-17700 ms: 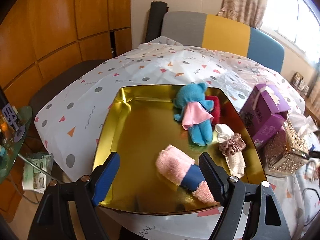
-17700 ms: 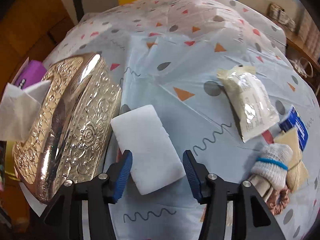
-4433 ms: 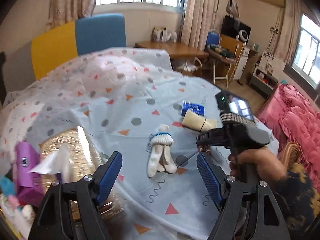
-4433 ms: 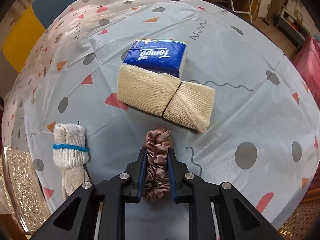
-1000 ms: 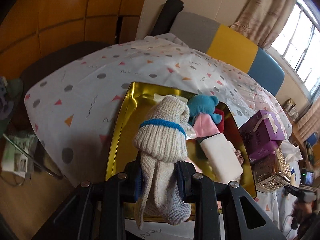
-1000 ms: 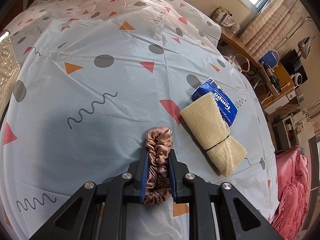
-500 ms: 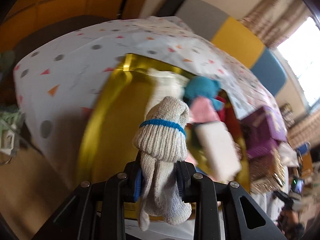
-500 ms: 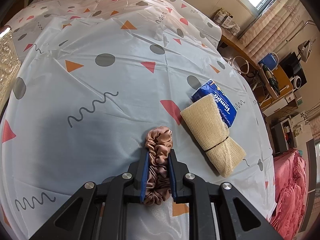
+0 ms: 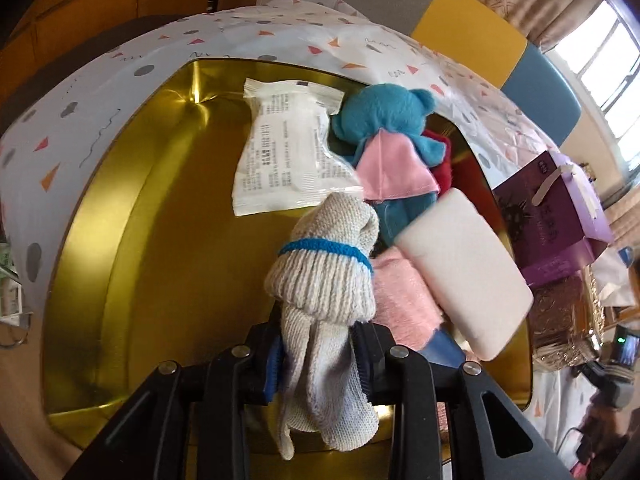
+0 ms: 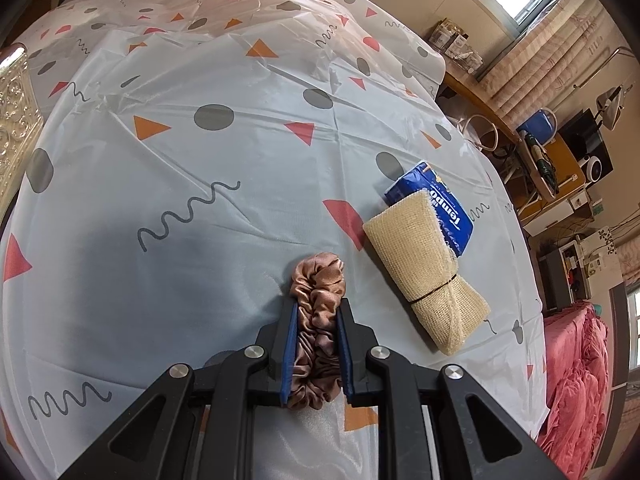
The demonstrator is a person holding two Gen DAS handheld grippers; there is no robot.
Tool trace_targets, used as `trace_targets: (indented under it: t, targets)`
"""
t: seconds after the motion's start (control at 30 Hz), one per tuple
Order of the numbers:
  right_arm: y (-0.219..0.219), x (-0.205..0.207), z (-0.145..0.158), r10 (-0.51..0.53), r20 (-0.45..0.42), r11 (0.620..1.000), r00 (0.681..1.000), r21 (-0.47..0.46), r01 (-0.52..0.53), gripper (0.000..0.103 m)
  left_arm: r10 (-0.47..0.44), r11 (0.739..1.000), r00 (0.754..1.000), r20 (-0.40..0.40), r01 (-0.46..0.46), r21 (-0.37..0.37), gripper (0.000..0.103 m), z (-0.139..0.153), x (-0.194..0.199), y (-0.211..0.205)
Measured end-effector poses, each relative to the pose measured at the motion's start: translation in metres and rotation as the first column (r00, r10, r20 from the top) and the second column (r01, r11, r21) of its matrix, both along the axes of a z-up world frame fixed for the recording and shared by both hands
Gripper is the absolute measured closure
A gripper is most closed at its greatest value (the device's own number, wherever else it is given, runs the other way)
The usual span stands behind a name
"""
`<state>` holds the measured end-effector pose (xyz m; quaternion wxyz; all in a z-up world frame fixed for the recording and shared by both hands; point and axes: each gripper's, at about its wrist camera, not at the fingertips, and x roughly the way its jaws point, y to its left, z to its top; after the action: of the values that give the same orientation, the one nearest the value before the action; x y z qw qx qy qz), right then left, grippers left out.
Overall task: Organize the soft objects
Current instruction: 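Carry the white knit glove into the gold tray and open the left gripper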
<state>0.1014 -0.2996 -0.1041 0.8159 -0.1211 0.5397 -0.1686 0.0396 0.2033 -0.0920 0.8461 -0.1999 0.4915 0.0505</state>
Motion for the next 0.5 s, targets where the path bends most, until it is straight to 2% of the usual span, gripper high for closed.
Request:
trace_targets:
  t: [0.03, 0.1, 0.23, 0.37, 0.5]
  targets:
    - [0.000, 0.000, 0.000, 0.000, -0.001, 1.000, 1.000, 0.002, 0.000, 0.085, -0.001, 1.000, 1.000, 0.004, 0.001, 0.012, 0.068, 0.002, -0.001, -0.001]
    - [0.000, 0.000, 0.000, -0.001, -0.001, 1.000, 1.000, 0.004, 0.001, 0.085, 0.009, 0.999, 1.000, 0.023, -0.010, 0.043, 0.057, 0.006, -0.006, -0.001]
    - [0.000, 0.000, 0.000, 0.001, -0.003, 1.000, 1.000, 0.002, -0.001, 0.086, 0.036, 0.995, 0.998, 0.046, -0.040, 0.096, 0.050, 0.012, -0.016, 0.008]
    - [-0.004, 0.001, 0.001, -0.013, 0.000, 1.000, 1.000, 0.023, 0.013, 0.087, 0.055, 0.987, 0.995, 0.087, -0.067, 0.144, 0.037, 0.023, -0.022, 0.013]
    - [-0.010, 0.000, 0.005, -0.033, 0.012, 0.995, 0.999, 0.092, 0.032, 0.087, 0.040, 0.977, 0.991, 0.124, -0.065, 0.205, 0.033, 0.036, -0.029, 0.009]
